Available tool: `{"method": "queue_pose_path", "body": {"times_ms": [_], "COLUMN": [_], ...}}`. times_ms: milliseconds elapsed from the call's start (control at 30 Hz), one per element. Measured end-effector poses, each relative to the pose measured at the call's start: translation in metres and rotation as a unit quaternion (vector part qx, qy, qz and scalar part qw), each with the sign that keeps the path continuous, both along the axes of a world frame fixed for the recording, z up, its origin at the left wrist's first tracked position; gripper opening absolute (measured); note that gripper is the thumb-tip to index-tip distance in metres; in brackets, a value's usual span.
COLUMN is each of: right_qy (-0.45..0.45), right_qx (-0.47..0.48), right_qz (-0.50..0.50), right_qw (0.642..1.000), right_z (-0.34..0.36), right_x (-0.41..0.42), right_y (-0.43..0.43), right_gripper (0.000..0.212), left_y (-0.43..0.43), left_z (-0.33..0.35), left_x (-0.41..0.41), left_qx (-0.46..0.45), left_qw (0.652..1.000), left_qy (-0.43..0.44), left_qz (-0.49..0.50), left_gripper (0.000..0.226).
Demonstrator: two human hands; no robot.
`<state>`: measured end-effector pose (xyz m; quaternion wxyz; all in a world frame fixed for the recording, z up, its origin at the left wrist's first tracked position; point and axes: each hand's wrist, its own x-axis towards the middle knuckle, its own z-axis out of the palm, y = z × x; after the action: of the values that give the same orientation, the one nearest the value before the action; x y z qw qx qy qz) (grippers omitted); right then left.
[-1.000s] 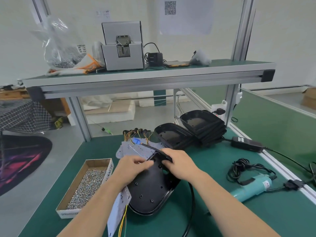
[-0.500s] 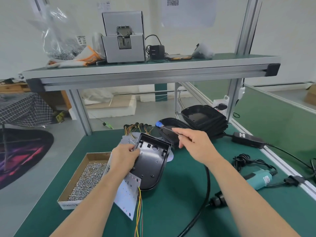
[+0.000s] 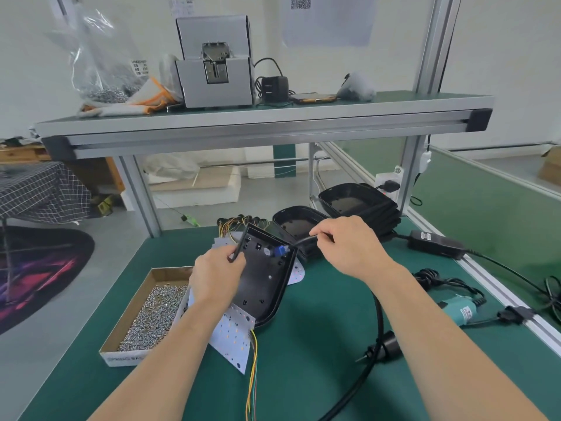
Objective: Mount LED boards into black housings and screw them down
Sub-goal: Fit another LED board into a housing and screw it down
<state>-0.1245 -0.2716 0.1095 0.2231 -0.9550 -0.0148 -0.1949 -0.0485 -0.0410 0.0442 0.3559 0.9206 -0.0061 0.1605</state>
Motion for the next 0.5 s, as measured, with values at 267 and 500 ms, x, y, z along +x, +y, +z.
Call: {"method": "queue_pose_path", "body": {"times_ms": [267, 500], "right_qy": [-0.018, -0.035], "right_qx": [-0.008, -0.148], "right_qz": [0.019, 0.035], "right_qw": [1.0, 0.988], "right_z": [0.006, 0.016], "right_x": [0.004, -0.003], "right_y": [0.007, 0.018], "right_gripper": [0.03, 0.03], "left_y": [-0.009, -0.008], "left_z": [0.008, 0.01], "left_x": [-0.004, -0.006], "left_qx": [0.048, 0.031], "left_qw": [0.996, 0.997], "left_qy": [-0.063, -0.067], "left_qz": [-0.038, -0.012], "left_gripper": [0.019, 0.02]}}
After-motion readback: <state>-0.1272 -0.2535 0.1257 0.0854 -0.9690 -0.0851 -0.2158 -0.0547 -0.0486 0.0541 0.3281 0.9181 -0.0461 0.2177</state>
